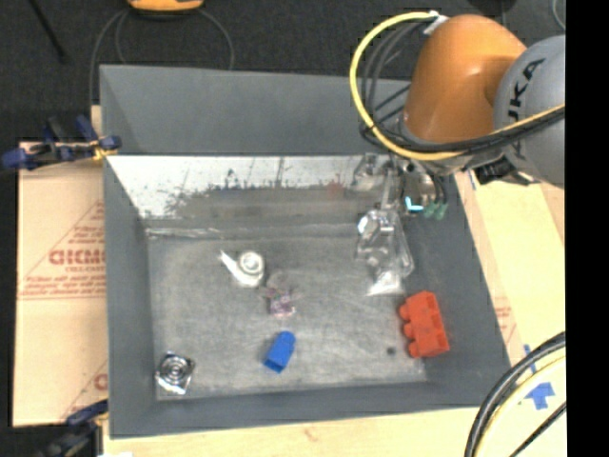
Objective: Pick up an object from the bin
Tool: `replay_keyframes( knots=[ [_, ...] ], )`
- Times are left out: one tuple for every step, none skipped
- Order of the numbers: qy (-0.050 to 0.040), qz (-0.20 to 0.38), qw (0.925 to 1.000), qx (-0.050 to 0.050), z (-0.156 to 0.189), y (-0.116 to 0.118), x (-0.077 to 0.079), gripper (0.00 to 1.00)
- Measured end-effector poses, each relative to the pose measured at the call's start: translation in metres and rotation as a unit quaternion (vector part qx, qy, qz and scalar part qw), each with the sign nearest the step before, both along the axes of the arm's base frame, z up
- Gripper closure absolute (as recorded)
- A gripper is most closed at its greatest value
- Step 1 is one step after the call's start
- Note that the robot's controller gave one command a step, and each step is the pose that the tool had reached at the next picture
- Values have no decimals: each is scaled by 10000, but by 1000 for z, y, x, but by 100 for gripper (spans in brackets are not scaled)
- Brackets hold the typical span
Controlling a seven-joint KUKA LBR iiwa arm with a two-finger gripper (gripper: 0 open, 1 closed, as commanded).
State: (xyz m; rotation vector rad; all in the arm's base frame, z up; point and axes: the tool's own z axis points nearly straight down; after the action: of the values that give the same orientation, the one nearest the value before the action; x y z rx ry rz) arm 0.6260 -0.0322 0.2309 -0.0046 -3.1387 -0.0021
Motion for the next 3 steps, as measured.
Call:
replay_keyframes(
  knots=[
    [15, 618, 9981, 2, -67, 81, -64, 0],
    [-59, 746, 9972, 1, -145, 91, -71, 0],
    [-105, 740, 9972, 3, -140, 91, -67, 100]
  ],
)
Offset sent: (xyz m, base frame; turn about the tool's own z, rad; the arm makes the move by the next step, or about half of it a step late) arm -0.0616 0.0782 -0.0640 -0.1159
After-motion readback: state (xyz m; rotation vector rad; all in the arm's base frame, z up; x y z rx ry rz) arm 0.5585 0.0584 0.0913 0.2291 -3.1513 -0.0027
